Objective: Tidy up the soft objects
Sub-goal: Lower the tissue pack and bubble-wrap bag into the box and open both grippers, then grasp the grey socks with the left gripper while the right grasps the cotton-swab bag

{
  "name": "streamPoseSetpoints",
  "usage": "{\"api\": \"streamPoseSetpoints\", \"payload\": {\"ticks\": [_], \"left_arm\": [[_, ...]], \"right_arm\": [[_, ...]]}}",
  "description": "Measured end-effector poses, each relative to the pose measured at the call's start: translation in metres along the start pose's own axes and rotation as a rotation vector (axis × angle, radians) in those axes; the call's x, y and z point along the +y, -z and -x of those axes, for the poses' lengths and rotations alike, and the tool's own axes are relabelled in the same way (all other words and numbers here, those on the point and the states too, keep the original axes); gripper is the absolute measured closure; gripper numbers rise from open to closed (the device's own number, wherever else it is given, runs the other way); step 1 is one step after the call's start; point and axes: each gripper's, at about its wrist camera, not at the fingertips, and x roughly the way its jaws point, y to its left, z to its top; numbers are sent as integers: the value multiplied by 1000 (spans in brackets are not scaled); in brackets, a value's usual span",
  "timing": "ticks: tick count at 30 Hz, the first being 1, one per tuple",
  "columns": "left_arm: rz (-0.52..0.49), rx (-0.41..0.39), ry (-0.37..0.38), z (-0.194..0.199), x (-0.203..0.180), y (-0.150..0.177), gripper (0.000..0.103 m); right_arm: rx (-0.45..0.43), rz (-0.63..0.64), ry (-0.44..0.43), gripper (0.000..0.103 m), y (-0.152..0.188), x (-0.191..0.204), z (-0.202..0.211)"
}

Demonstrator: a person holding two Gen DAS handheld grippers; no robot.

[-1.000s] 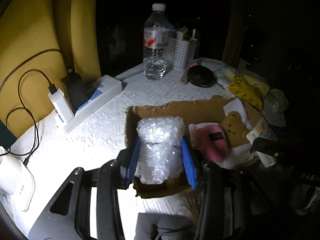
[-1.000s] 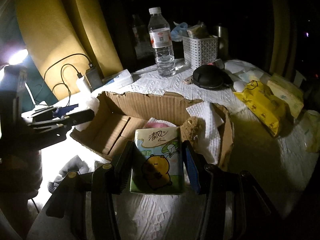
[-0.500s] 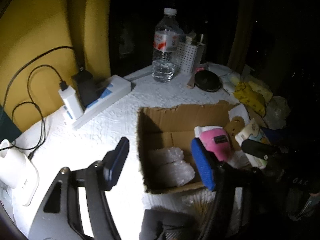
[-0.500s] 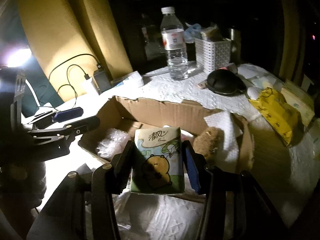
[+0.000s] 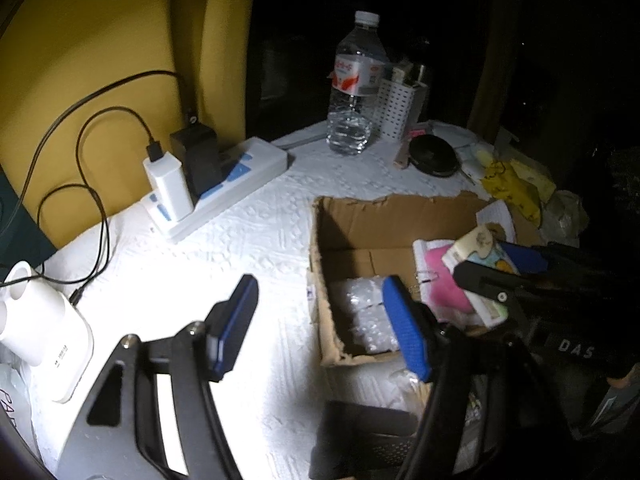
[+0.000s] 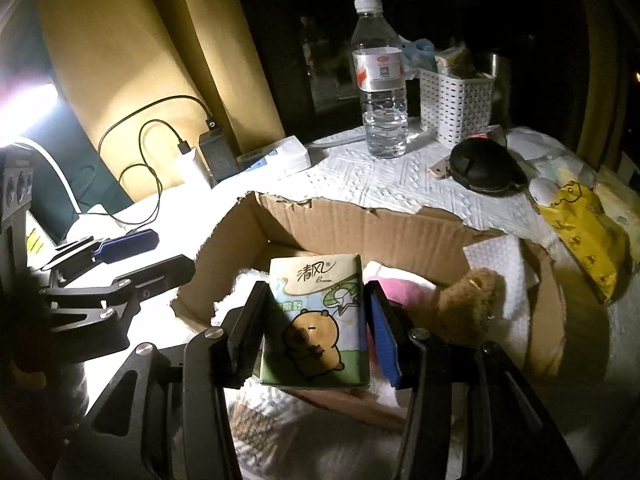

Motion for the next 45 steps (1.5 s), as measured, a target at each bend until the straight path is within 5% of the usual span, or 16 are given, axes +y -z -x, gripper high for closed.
{"api": "streamPoseSetpoints", "payload": {"ticks": [4, 8, 32, 45], "left_arm": [[8, 2, 0, 1, 3, 1, 37], [7, -3, -2, 6, 2, 1, 37], [-42, -19, 21, 53, -19, 29, 36], [-45, 43, 15, 47, -16, 58, 36]], "right_arm": [[5, 5, -4, 52, -2, 6, -7], [0, 10, 10, 38, -2, 11, -7], [-39, -4, 55, 38, 36, 23, 55], [15, -51, 17, 38, 68, 29, 37]]}}
